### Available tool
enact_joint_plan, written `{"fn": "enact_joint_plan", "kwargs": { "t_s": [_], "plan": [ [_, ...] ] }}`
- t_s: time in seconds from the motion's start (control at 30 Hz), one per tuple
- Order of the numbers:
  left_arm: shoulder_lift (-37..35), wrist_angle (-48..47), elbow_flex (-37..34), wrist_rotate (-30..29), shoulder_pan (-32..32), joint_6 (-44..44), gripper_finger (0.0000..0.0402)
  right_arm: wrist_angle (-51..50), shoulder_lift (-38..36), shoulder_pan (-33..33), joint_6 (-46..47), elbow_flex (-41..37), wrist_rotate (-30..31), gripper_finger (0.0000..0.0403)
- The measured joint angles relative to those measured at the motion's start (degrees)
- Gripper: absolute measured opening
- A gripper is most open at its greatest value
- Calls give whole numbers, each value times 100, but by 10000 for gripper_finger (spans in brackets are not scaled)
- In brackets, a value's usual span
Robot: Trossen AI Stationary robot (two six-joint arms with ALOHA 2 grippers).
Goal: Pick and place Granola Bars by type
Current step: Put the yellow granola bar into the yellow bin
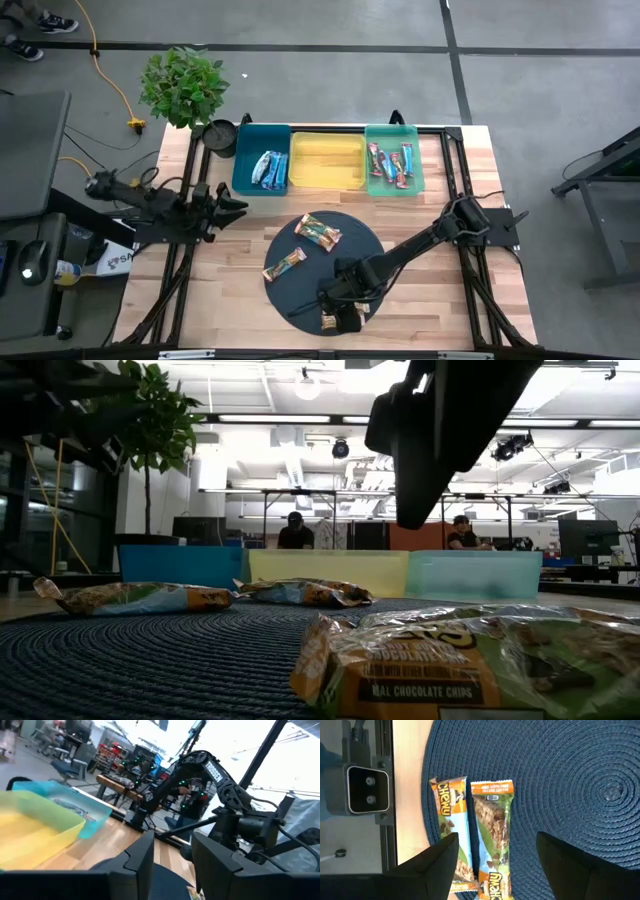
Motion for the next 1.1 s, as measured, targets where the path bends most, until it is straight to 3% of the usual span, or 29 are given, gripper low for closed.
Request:
{"fn": "enact_joint_plan", "kwargs": {
  "t_s": [0.27, 0.43, 0.73, 0.87, 1.1],
  "plan": [
    [2, -482, -4, 2490, 2072, -643, 89, -88, 0, -43, -33, 0, -102, 252],
    [2, -909, -4, 3575, 2770, -183, 83, 183, 0, -4, 266, -233, -136, 252],
    [24, -941, 9, 3720, 3026, 923, 82, 794, 12, 21, 698, -850, -594, 252],
    [35, -972, 11, 3533, 3026, 1392, 82, 857, 9, 23, 584, -947, -531, 252],
    [35, -1005, 11, 3347, 3026, 1374, 82, 995, 9, 21, 321, -935, -222, 252]
  ]
}}
